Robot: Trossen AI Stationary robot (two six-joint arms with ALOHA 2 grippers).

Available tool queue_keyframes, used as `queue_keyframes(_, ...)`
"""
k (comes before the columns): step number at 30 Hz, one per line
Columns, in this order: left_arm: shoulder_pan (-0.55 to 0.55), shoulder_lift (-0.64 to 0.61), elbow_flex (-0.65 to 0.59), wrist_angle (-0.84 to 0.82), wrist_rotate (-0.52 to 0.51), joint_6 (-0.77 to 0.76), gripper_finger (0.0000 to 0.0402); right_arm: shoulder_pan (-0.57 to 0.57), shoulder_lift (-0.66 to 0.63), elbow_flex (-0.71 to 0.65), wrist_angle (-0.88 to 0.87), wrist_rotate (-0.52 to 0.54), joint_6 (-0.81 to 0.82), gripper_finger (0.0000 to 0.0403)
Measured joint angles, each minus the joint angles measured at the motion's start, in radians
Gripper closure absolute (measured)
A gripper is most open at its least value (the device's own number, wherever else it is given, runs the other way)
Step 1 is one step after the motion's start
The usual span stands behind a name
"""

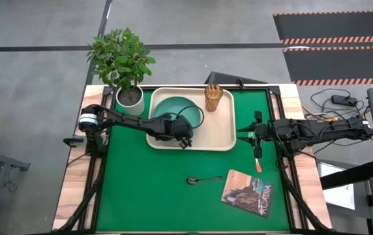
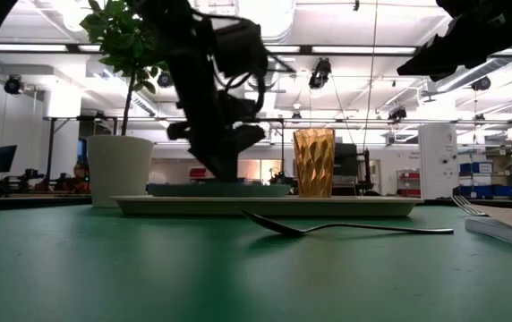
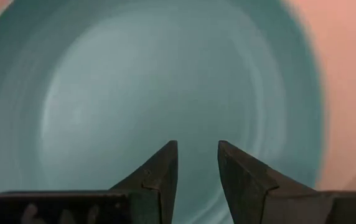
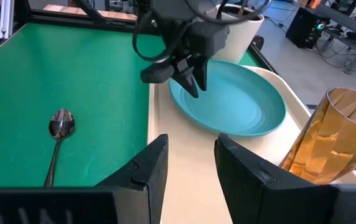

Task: Pick and place plate/cup/fork/spoon on tray
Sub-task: Put the green plate beside the brown glass on the white tray, then put the orange fork below the brown glass on the white tray

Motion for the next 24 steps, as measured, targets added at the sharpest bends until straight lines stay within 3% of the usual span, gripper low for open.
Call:
queue_keyframes(16,0.005,-0.007,-0.045,0.039,-0.005,0.033,0.0305,0.0,0.0,0.0,0.0,0.0,0.022,0.0282)
queue_keyframes(24,-0.049,-0.139,-0.006,0.094,-0.044,0.182,0.0305,0.001,0.003,0.0,-0.009,-0.002,0.278,0.0282)
